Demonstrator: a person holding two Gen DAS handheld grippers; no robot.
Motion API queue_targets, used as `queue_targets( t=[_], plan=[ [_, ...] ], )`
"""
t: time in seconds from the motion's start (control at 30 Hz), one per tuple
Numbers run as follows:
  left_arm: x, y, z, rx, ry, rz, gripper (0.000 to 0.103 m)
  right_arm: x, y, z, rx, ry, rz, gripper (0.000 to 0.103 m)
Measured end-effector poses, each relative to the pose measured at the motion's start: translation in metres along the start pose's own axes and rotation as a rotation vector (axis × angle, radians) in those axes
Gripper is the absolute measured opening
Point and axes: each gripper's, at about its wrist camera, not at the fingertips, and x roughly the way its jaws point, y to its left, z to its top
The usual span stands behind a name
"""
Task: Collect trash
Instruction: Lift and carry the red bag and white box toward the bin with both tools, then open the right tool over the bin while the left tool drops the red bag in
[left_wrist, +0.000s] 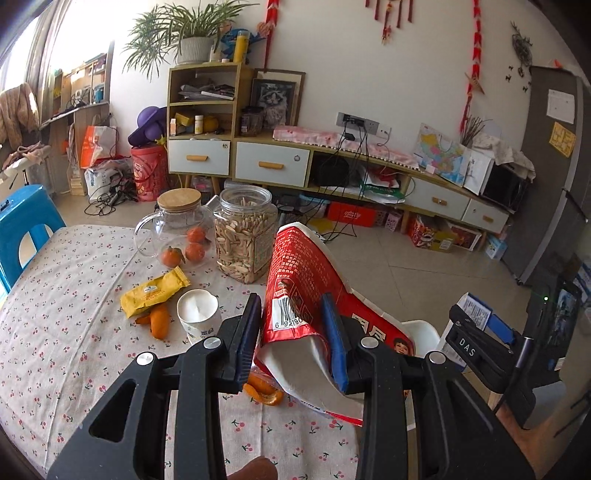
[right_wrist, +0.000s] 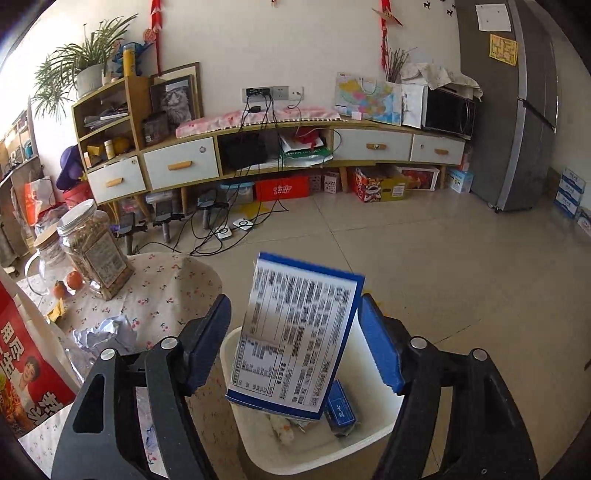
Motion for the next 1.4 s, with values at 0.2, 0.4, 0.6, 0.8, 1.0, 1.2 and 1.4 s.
queue_targets(
  t=[0.2,0.4,0.6,0.8,1.0,1.2,1.4],
  plan=[
    [0.020,-0.040,-0.006,0.032,0.042,-0.045,0.034,-0.001,-0.042,0.001,0.079,0.028,-0.072,0.091],
    [0.041,-0.074,-0.019,0.053,0.103,-0.085,0.034,-0.012,-0.077,-0.004,0.070,0.021,-0.146,0.096],
    [0.066,-0.107,-0.038,0.069,0.175,-0.124,0.034,-0.017,-0.105,-0.014,0.031,0.040,-0.214,0.096],
    [0.093,-0.136,-0.049,0.065,0.246,-0.160,0.034,-0.019,-0.131,-0.020,0.057,0.066,-0.247,0.096],
    [0.111,-0.155,-0.056,0.049,0.295,-0.188,0.035,-0.018,-0.136,-0.024,0.042,0.079,-0.254,0.096],
    [0.126,-0.155,-0.064,0.053,0.347,-0.172,0.070,-0.019,-0.134,-0.024,0.031,0.078,-0.261,0.096],
    [0.099,-0.146,-0.059,0.129,0.231,-0.082,0.070,-0.026,-0.117,-0.022,0.025,0.041,-0.237,0.096]
  ],
)
